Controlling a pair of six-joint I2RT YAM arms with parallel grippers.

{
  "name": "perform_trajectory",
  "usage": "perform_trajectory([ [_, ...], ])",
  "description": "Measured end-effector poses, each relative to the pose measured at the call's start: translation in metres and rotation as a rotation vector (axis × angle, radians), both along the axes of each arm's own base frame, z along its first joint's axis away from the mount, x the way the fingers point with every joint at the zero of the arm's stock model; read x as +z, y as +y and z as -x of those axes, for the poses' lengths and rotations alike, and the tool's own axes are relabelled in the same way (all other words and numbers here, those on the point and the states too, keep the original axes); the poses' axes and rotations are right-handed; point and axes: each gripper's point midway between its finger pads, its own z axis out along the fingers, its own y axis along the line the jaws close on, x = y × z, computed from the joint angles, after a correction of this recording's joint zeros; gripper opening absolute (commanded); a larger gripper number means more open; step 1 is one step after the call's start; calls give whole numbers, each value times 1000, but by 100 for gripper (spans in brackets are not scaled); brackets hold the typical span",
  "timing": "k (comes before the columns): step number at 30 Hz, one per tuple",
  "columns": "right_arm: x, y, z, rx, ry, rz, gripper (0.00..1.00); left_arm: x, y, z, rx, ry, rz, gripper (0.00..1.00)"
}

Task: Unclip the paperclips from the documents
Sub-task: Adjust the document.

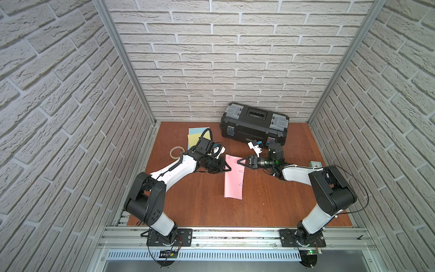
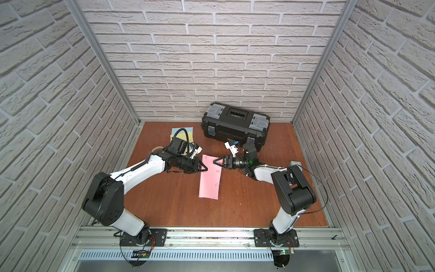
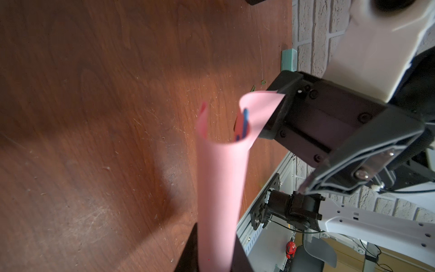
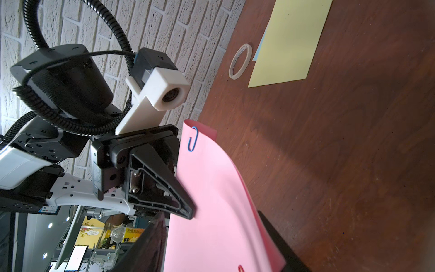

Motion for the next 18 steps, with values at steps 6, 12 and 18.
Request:
perform_trajectory([
  [6, -5, 1, -3, 4, -1, 7, 49, 7, -2, 2, -12, -12, 25, 18],
  [12, -10, 2, -4, 6, 17, 2, 35, 13, -4, 4, -23, -23, 43, 18],
  [18, -7, 3, -4, 13, 10, -10, 13, 13, -6, 4, -28, -32, 54, 18],
])
